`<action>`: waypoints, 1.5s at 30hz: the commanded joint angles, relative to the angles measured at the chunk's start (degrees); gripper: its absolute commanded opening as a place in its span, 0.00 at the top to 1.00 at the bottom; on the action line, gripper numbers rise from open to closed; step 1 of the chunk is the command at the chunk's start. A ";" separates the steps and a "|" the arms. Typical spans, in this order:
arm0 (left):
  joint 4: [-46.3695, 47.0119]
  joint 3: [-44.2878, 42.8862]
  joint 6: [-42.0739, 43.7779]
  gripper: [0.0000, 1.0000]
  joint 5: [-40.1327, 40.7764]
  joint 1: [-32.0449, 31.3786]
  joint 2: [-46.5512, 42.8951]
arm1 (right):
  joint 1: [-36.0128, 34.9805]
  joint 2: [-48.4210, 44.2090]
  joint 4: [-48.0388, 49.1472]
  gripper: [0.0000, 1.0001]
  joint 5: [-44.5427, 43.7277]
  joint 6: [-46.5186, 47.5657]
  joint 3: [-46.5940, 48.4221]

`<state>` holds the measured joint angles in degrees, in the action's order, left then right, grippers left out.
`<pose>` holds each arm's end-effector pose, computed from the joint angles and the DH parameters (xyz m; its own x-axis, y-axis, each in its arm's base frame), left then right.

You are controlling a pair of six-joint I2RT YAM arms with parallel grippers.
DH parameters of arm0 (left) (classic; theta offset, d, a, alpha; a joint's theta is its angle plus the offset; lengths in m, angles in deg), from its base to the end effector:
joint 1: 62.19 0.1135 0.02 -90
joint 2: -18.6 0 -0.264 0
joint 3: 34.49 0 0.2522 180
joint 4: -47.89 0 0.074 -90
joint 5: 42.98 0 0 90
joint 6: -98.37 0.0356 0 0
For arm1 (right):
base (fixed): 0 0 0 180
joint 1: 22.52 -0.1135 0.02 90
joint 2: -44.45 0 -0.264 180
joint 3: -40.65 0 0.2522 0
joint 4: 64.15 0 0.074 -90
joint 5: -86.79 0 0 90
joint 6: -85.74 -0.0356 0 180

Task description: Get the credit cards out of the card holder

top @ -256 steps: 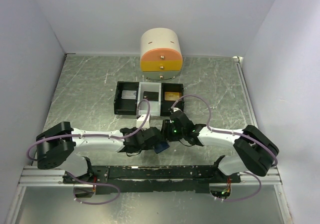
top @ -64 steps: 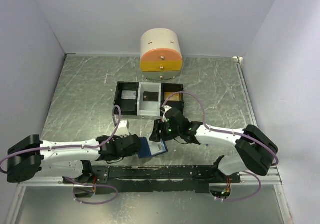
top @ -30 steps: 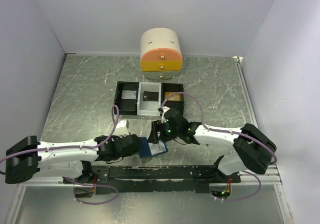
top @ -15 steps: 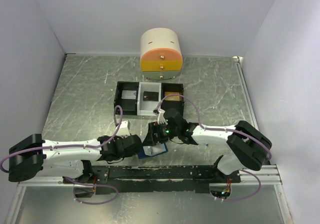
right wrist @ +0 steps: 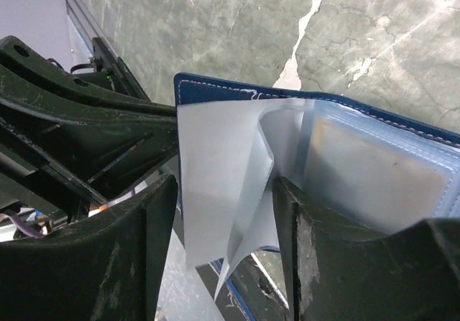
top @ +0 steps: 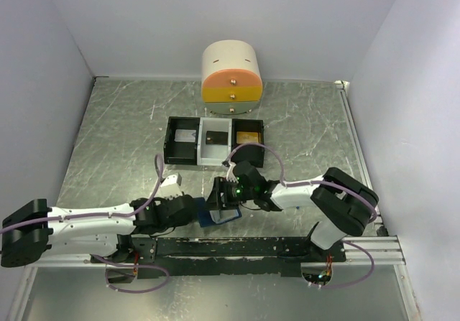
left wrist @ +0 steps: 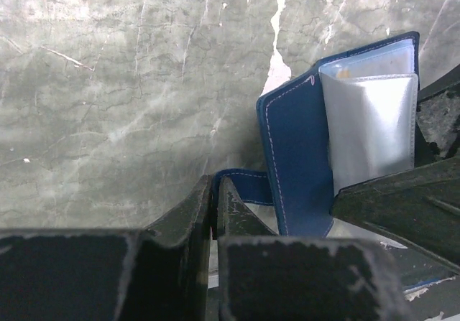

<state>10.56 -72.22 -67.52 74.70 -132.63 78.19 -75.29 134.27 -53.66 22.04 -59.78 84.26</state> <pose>0.0740 -0.1589 0.1566 -0.8021 -0.3077 -0.5118 -0.0949 0.9118 -0.3995 0.1573 0.2321 0.1334 -0.9663 -0.0394 -0.2543 -0.2351 0.5369 0.8102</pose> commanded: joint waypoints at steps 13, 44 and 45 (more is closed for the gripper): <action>1.51 -0.45 -1.29 0.90 -0.60 0.12 1.67 | -3.79 -1.47 8.45 0.52 -1.92 -4.90 -2.29; 4.00 -2.29 2.83 0.58 -0.37 -0.01 -5.39 | -5.50 6.07 4.46 0.70 -10.43 -3.01 -0.97; 5.25 -2.18 3.24 0.60 -1.00 -0.09 -4.95 | -5.51 5.66 4.51 0.72 -11.04 -3.55 -1.43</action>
<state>11.80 -72.44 -66.58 74.64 -132.63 71.63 -80.67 139.48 -49.58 13.85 -61.40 85.07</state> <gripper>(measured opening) 0.428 0.313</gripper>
